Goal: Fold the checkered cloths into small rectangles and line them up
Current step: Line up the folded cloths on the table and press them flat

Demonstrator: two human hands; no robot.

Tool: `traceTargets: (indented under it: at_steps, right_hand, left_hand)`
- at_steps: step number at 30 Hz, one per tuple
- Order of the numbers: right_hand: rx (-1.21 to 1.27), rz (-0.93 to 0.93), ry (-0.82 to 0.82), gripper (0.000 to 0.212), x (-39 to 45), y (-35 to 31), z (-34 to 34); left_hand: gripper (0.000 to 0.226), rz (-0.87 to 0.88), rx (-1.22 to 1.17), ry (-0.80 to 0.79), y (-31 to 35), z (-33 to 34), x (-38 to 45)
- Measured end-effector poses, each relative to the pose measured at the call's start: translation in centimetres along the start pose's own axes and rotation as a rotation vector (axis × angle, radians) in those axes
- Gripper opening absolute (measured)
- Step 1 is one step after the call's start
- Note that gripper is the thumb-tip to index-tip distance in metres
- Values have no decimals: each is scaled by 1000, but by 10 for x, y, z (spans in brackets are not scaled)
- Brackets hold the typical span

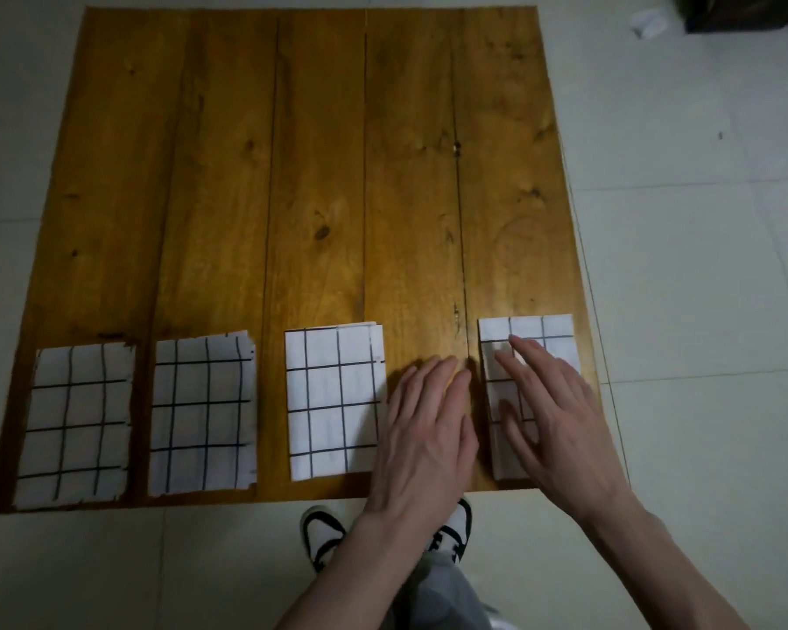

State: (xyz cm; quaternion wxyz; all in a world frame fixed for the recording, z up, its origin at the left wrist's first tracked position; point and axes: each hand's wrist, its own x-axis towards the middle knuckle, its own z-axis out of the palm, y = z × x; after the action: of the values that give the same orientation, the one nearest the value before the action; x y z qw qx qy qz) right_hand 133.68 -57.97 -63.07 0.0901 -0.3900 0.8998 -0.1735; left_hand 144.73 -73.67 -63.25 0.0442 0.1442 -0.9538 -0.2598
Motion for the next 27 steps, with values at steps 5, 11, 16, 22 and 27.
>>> traceTargets:
  at_steps: [5, 11, 16, 22, 27]
  right_hand:
    - [-65, -30, -24, 61, -19, 45, -4]
    - [-69, 36, -12, 55, -23, 48, 13]
    - [-31, 42, -2, 56, -16, 34, 20]
    - [7, 56, 16, 56, -7, 11, 30]
    - [-18, 31, 3, 56, 0, -6, 38]
  left_hand:
    - [54, 86, 106, -64, 31, 35, 14]
    - [64, 107, 272, -127, 31, 46, 14]
    - [66, 122, 314, -104, 20, 42, 12]
    - [61, 111, 332, -86, 1, 29, 8]
    - [62, 92, 357, -74, -16, 20, 2]
